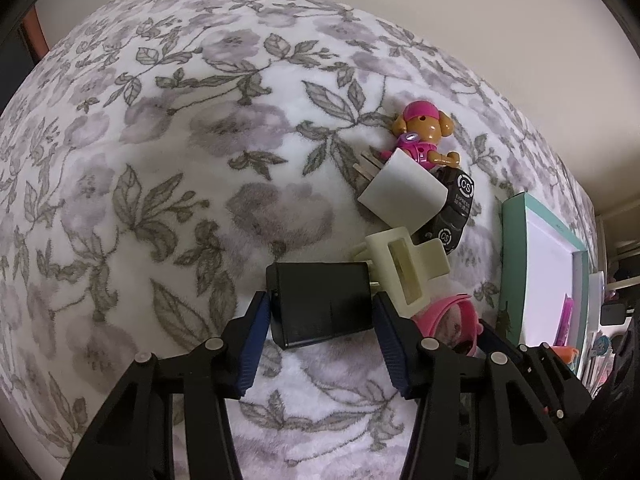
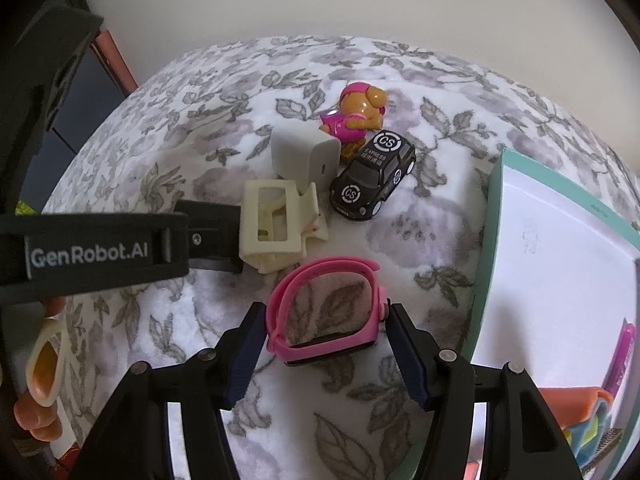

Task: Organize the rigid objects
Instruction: 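Lift the black charger with left tool while right tool holds pink watch band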

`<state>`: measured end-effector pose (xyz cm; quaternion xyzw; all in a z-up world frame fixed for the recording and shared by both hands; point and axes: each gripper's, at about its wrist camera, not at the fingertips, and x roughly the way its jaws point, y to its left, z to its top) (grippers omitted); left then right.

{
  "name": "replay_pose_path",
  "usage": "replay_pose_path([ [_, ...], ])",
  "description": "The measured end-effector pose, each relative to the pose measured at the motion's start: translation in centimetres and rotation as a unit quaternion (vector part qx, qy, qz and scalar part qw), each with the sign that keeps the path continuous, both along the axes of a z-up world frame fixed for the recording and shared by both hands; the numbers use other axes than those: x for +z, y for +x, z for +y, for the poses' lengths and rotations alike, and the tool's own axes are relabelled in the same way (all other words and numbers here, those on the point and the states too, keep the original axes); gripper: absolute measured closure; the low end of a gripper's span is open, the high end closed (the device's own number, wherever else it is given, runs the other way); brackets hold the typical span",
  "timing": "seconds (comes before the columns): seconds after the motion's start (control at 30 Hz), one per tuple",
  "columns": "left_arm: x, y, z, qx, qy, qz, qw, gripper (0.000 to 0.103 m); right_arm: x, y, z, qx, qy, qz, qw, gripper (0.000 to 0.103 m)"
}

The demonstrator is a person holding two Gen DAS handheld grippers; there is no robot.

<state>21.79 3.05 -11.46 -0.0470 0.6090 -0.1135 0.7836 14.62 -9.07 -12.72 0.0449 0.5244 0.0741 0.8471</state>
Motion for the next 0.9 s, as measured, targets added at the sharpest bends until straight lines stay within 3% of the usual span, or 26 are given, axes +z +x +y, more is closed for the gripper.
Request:
replay_pose_path([
  [0.03, 0.3, 0.0, 0.2, 0.003, -0.001, -0.003, 1.0000, 0.061, 0.2, 0.0, -0.1, -0.001, 0.001, -0.002, 1.000, 0.039],
  [0.1, 1.1, 0.0, 0.7, 0.011, 0.004, -0.011, 0.9999, 0.078, 0.5, -0.1, -0.2, -0.002, 0.001, -0.005, 1.000, 0.039],
  [0.37, 1.3, 0.2, 1.3, 0.018, -0.003, -0.002, 0.9998, 0.080, 1.0, -0.5, -0.8, -0.006, 0.006, -0.009, 1.000, 0.039],
  [0.43, 1.1, 0.1, 1.1, 0.013, -0.002, 0.002, 0.9999, 0.074, 0.9, -0.5, -0.9, -0.008, 0.007, -0.007, 1.000, 0.039],
  [0.57, 0.5, 0.1, 0.1, 0.001, -0.012, 0.007, 0.9999, 0.049, 0.9, -0.5, -1.0, -0.009, 0.007, -0.006, 1.000, 0.039],
  [0.77, 0.1, 0.0, -0.8, -0.005, -0.002, -0.005, 1.0000, 0.039, 0.9, -0.6, -1.1, -0.010, 0.007, -0.006, 1.000, 0.039],
  [0.9, -1.0, 0.2, -1.4, -0.010, -0.003, -0.001, 0.9999, 0.022, 1.0, -0.6, -1.2, -0.009, 0.008, -0.006, 1.000, 0.039],
])
